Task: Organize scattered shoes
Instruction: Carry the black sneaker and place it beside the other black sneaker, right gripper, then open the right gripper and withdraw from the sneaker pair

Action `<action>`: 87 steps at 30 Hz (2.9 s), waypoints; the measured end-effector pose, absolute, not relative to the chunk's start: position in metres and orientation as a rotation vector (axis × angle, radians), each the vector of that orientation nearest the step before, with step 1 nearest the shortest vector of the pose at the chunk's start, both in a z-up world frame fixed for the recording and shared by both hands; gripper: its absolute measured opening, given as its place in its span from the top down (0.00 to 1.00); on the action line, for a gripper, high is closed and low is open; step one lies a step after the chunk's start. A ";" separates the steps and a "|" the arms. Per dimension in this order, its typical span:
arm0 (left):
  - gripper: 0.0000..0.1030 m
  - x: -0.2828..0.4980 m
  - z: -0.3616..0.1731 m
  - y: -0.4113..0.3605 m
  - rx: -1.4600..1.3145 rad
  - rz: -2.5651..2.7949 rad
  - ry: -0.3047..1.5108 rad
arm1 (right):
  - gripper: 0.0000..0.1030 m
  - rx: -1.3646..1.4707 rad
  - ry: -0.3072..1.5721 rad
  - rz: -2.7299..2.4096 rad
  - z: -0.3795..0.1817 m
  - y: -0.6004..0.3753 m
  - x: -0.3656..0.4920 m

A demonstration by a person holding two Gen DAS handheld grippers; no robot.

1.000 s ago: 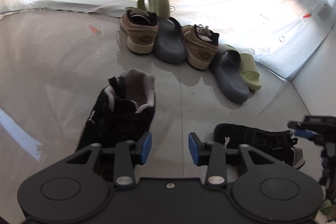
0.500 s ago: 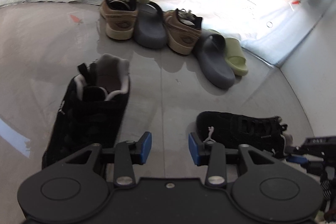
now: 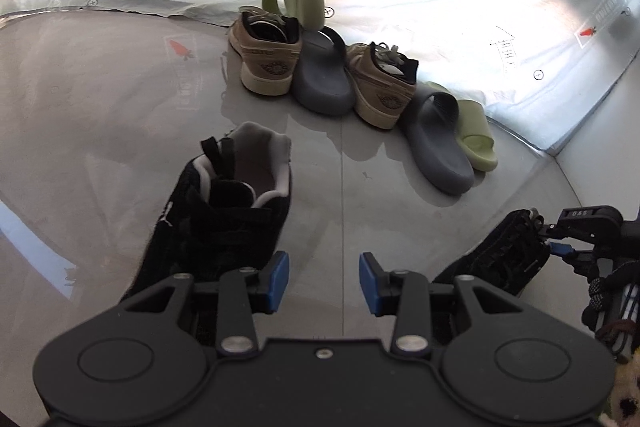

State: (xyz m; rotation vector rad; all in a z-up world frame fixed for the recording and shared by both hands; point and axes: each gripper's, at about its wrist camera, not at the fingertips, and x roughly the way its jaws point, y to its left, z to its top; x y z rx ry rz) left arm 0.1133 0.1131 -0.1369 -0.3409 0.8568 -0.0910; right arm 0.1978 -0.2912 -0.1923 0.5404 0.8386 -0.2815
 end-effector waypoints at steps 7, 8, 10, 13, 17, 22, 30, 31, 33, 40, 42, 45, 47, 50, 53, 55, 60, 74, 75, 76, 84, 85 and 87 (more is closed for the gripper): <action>0.61 0.113 -0.142 0.134 -0.419 -0.030 0.860 | 0.17 0.638 0.704 -0.292 -0.184 -0.240 0.142; 0.61 0.114 -0.144 0.136 -0.427 -0.028 0.865 | 0.16 0.592 0.738 -0.247 -0.189 -0.230 0.143; 0.61 0.113 -0.145 0.137 -0.427 -0.032 0.874 | 0.15 0.506 0.806 -0.190 -0.196 -0.213 0.149; 0.61 0.108 -0.144 0.136 -0.393 -0.036 0.868 | 0.09 0.355 0.817 -0.216 -0.205 -0.190 0.161; 0.61 0.099 -0.142 0.143 -0.392 -0.015 0.849 | 0.10 0.236 0.799 -0.174 -0.209 -0.181 0.170; 0.61 0.091 -0.144 0.160 -0.449 0.052 0.827 | 0.22 0.122 0.799 -0.053 -0.207 -0.174 0.176; 0.61 0.075 -0.146 0.180 -0.515 0.129 0.800 | 0.24 0.010 0.847 0.261 -0.204 -0.125 0.158; 0.61 0.073 -0.146 0.181 -0.517 0.132 0.800 | 0.24 -0.011 0.852 0.314 -0.205 -0.113 0.154; 0.61 0.068 -0.146 0.184 -0.519 0.141 0.799 | 0.24 -0.042 0.860 0.373 -0.205 -0.094 0.149; 0.61 0.052 -0.147 0.196 -0.527 0.185 0.792 | 0.24 -0.079 0.899 0.486 -0.205 -0.044 0.150; 0.61 0.049 -0.147 0.200 -0.530 0.199 0.789 | 0.24 -0.099 0.899 0.533 -0.205 -0.030 0.147; 0.61 0.044 -0.147 0.206 -0.535 0.218 0.787 | 0.24 -0.107 0.903 0.560 -0.204 -0.014 0.144; 0.61 0.043 -0.148 0.209 -0.540 0.227 0.786 | 0.24 -0.096 0.913 0.547 -0.203 -0.006 0.144; 0.61 0.042 -0.148 0.213 -0.548 0.236 0.785 | 0.24 -0.044 0.943 0.534 -0.201 0.002 0.151; 0.61 0.043 -0.147 0.216 -0.545 0.236 0.778 | 0.24 -0.006 0.963 0.535 -0.200 0.011 0.159; 0.61 0.044 -0.147 0.217 -0.542 0.235 0.775 | 0.24 0.001 0.971 0.545 -0.200 0.020 0.165; 0.61 0.049 -0.144 0.220 -0.536 0.239 0.761 | 0.24 -0.016 0.978 0.571 -0.201 0.039 0.171; 0.60 0.083 -0.129 0.196 -0.492 0.161 0.736 | 0.14 0.053 1.013 0.654 -0.199 0.004 0.168; 0.60 0.086 -0.129 0.192 -0.485 0.145 0.740 | 0.14 0.070 1.008 0.612 -0.198 -0.009 0.169; 0.58 0.089 -0.128 0.187 -0.477 0.129 0.742 | 0.14 0.088 1.003 0.572 -0.197 -0.021 0.170; 0.52 0.145 -0.123 0.115 -0.378 -0.132 0.785 | 0.13 0.337 0.927 0.236 -0.190 -0.125 0.177; 0.52 0.154 -0.124 0.104 -0.362 -0.165 0.790 | 0.13 0.345 0.918 0.216 -0.190 -0.132 0.176; 0.52 0.175 -0.126 0.079 -0.341 -0.217 0.797 | 0.13 0.363 0.892 0.158 -0.188 -0.155 0.173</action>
